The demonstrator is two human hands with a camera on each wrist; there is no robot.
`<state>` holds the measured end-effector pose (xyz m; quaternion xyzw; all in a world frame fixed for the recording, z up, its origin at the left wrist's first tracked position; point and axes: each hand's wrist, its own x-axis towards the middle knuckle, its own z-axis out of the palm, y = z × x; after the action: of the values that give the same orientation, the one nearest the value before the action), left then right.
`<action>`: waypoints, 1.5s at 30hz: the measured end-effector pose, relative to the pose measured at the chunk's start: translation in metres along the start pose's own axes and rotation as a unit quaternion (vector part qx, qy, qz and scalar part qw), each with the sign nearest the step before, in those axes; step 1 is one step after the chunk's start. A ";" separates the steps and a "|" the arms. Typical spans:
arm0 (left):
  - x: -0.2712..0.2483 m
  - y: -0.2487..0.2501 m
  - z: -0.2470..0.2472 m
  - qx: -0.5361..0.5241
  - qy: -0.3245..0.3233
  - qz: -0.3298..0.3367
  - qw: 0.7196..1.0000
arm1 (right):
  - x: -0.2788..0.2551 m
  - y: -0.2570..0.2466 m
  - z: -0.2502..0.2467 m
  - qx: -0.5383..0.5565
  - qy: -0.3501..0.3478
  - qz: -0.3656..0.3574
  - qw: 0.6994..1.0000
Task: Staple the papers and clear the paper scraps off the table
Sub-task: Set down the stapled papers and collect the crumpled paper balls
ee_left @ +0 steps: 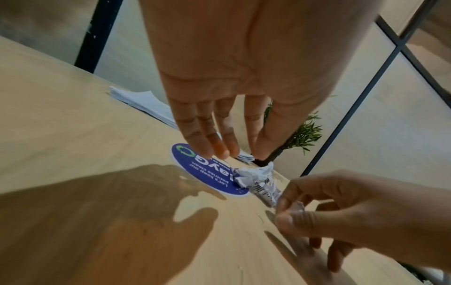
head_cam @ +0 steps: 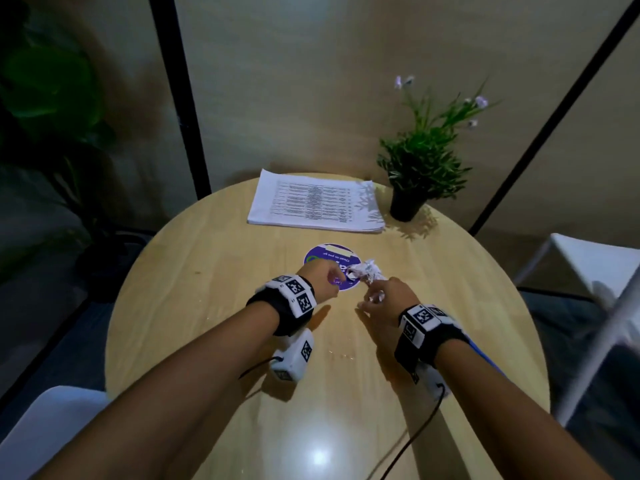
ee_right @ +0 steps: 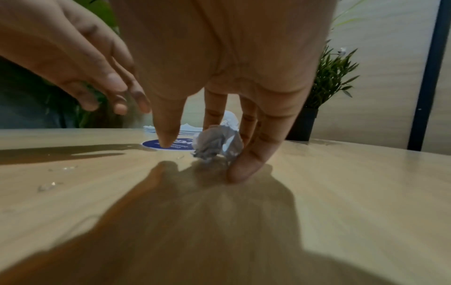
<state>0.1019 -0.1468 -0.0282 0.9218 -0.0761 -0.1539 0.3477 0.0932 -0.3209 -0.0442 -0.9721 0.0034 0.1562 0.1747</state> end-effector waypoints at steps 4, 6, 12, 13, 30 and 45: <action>0.020 0.012 0.007 -0.020 0.019 0.018 0.999 | 0.007 0.018 0.000 0.033 0.036 0.036 0.998; 0.029 0.020 0.012 -0.054 0.033 0.031 0.998 | 0.010 0.024 -0.004 0.058 0.049 0.043 0.996; 0.066 0.031 0.024 0.053 0.041 0.047 0.997 | 0.021 0.034 -0.022 0.115 0.057 0.035 0.991; 0.071 0.030 0.027 0.078 0.035 0.060 0.995 | 0.023 0.034 -0.023 0.115 0.057 0.040 0.991; 0.070 0.007 0.025 0.089 -0.034 0.004 0.995 | 0.036 0.028 -0.011 0.070 0.000 0.076 0.995; -0.062 -0.015 -0.050 0.079 -0.014 0.006 0.997 | -0.047 -0.007 -0.004 0.223 0.001 0.045 0.974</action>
<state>0.0604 -0.0892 0.0116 0.9435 -0.0981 -0.1582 0.2740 0.0501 -0.3175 -0.0241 -0.9078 0.0819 0.1581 0.3797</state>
